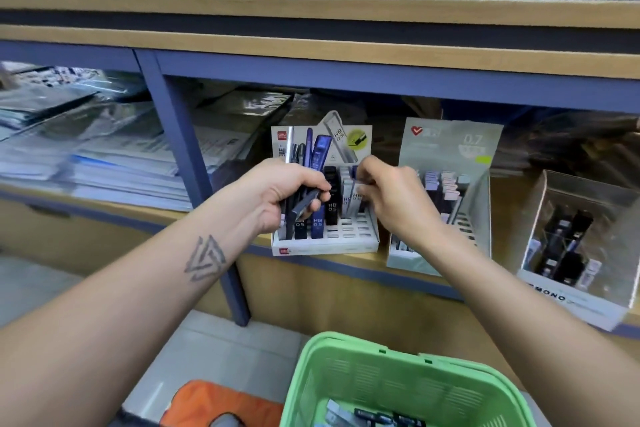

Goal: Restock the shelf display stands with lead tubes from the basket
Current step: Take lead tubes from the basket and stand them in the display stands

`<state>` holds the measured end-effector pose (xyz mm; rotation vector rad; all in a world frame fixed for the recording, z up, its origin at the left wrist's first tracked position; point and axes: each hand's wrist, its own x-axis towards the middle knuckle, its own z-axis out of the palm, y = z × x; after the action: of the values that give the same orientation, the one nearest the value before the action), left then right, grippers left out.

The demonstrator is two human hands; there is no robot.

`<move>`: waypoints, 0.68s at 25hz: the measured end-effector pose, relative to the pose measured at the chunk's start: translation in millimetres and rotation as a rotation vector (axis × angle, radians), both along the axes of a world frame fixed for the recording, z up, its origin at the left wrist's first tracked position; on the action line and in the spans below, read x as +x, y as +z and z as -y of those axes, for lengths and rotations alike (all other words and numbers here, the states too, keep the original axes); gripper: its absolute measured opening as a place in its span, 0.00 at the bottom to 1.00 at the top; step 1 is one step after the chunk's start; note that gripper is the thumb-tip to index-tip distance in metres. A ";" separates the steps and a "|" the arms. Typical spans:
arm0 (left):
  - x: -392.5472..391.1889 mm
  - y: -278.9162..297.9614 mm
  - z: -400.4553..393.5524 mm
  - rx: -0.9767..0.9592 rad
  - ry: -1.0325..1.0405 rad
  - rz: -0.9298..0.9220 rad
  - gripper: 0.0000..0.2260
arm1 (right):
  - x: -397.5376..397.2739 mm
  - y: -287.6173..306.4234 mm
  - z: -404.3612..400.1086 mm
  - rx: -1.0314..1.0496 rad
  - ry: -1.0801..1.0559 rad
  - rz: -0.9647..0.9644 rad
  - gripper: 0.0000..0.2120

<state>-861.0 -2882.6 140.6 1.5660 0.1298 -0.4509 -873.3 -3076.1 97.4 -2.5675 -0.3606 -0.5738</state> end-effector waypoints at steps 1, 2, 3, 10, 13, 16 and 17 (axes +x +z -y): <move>0.0 -0.9 -0.4 -0.003 0.004 -0.009 0.04 | 2.4 -3.3 -2.0 0.013 0.000 -0.004 0.04; 0.3 -1.7 -0.5 -0.005 0.007 -0.016 0.04 | 4.3 -6.3 -3.3 0.018 0.002 -0.016 0.04; 0.6 -2.6 -0.7 -0.003 0.013 -0.021 0.04 | 5.3 -8.5 -4.6 0.021 0.009 -0.036 0.04; 2.3 -3.2 -3.3 -0.003 0.044 -0.021 0.02 | 15.9 -16.3 -9.3 0.063 0.036 -0.092 0.16; 0.9 -2.9 -2.0 -0.019 0.070 -0.006 0.02 | 20.3 -17.9 -15.8 -0.189 -0.049 -0.022 0.10; -0.1 -3.9 -0.5 -0.040 0.118 0.025 0.03 | 15.6 -12.6 -21.7 -0.341 -0.090 0.021 0.08; -1.1 -3.9 1.1 -0.054 0.130 0.030 0.05 | 12.4 -9.2 -20.8 -0.290 -0.068 0.047 0.10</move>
<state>-862.1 -2883.6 136.8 1.5004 0.1934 -0.3267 -860.8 -3055.3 88.2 -2.8572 -0.3989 -0.6485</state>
